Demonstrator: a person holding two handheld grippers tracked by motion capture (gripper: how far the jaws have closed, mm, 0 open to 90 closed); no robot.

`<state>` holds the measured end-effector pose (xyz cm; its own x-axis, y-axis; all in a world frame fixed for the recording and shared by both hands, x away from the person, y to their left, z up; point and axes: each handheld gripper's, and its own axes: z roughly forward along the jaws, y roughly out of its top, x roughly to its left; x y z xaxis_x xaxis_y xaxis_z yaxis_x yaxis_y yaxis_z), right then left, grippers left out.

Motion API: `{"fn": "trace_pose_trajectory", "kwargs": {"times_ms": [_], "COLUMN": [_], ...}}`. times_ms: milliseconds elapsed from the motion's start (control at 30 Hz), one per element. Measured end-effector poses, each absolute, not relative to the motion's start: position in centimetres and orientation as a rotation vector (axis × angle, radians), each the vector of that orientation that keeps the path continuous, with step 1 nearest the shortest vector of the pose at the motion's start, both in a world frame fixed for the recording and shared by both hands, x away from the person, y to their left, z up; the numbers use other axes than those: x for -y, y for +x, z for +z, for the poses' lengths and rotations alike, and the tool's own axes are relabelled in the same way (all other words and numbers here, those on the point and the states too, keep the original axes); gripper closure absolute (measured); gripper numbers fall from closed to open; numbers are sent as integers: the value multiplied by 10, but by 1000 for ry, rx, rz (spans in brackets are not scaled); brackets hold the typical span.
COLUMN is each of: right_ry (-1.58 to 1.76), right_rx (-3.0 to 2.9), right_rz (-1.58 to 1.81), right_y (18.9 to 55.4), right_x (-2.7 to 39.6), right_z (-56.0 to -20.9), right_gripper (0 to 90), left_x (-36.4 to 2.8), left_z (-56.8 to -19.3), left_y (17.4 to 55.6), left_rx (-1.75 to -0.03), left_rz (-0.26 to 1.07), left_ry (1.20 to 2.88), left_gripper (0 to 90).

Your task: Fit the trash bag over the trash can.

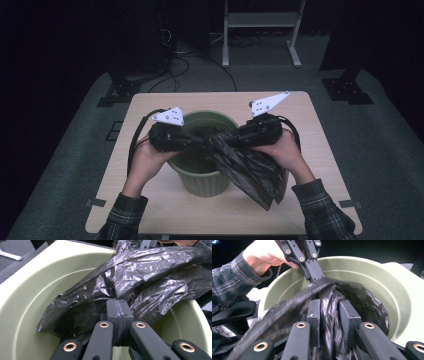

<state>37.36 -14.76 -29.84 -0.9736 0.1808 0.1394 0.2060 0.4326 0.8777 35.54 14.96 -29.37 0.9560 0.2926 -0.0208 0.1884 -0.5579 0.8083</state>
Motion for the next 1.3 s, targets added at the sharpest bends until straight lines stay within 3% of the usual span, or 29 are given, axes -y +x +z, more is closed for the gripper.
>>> {"fn": "trace_pose_trajectory", "kwargs": {"times_ms": [200,267,300,400,733,767,800,967,1167,1300], "right_ry": [-417,-429,-434,-433,-474,-474,-466,-437,-397,-359], "right_rx": [2673,2699,2714,2749,2725,2707,2696,2730,2731,2710], "right_rz": [-1626,-1610,-1582,-1569,-1686,-1706,-1719,-1669,-1653,-1662], "right_y": [371,370,370,370,395,397,400,401,400,398], "right_x": [164,165,166,164,140,138,136,129,125,124], "right_z": [-299,-301,-302,-302,-288,-288,-288,-291,-292,-291], "right_gripper": [547,540,686,881,892,892,892,892,892,891], "left_x": [-170,-175,-175,-173,-166,-167,-169,-180,-178,-166], "left_z": [-294,-295,-295,-297,-298,-298,-297,-286,-266,-266], "left_y": [354,354,353,351,344,343,343,341,342,353], "left_rx": [-395,-405,-400,-382,-355,-368,-372,-408,-383,-360], "left_rz": [166,170,164,146,148,176,182,252,304,257], "left_ry": [2147,2143,2141,2159,2182,2165,2165,2119,2105,2126], "left_gripper": [900,900,900,900,899,877,772,517,417,356]}}
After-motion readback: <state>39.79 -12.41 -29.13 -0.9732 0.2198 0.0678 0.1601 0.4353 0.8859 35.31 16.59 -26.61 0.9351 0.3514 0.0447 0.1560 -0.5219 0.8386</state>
